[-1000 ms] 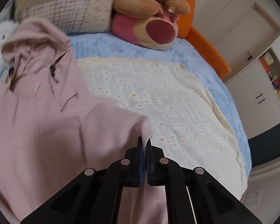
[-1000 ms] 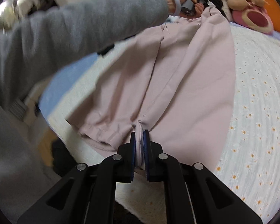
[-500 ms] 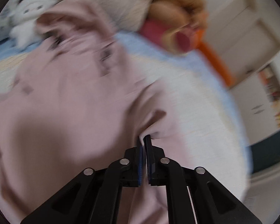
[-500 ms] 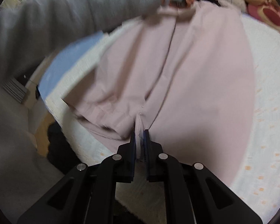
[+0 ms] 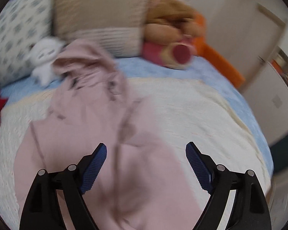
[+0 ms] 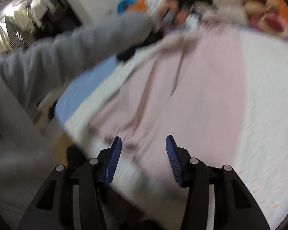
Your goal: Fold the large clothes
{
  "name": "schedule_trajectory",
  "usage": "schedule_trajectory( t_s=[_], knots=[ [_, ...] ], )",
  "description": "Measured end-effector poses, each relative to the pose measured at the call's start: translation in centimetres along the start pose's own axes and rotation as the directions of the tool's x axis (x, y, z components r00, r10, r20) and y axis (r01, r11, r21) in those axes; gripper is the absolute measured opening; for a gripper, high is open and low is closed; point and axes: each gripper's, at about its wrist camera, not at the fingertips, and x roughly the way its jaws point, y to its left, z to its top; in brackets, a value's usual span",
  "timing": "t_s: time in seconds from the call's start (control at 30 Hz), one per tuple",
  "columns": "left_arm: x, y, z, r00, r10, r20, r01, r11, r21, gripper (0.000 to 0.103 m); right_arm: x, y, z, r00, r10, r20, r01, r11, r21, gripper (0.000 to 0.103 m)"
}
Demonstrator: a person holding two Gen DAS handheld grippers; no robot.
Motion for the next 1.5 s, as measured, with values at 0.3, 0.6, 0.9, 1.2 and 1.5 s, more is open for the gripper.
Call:
schedule_trajectory(
  t_s=[0.3,0.6,0.9,1.2,1.5],
  knots=[
    [10.3,-6.9,-5.5,0.977,0.076,-0.201,-0.034,0.978,0.204,0.063,6.3,-5.4,-0.1,0.934,-0.348,-0.080,0.353,0.933,0.063,0.023],
    [9.9,-6.1,-6.0,0.984,0.035,-0.177,-0.015,0.993,0.115,0.063,6.6,-3.9,0.0,0.912,-0.402,-0.081,0.404,0.915,0.005,0.034],
    [-10.0,1.0,-7.3,0.997,0.075,-0.033,-0.074,0.997,0.035,0.093,7.4,11.4,2.7,0.984,-0.141,0.110,0.167,0.943,-0.288,0.063],
    [-19.6,14.8,-19.8,0.996,0.081,-0.026,-0.085,0.976,-0.203,0.094,17.5,23.4,-3.2,0.987,-0.159,0.011,0.134,0.787,-0.602,0.063],
    [-18.1,23.8,-26.8,0.999,-0.003,-0.033,-0.010,0.923,-0.384,0.094,26.1,28.4,-7.1,0.911,-0.399,0.107,0.274,0.391,-0.879,0.062]
  ],
)
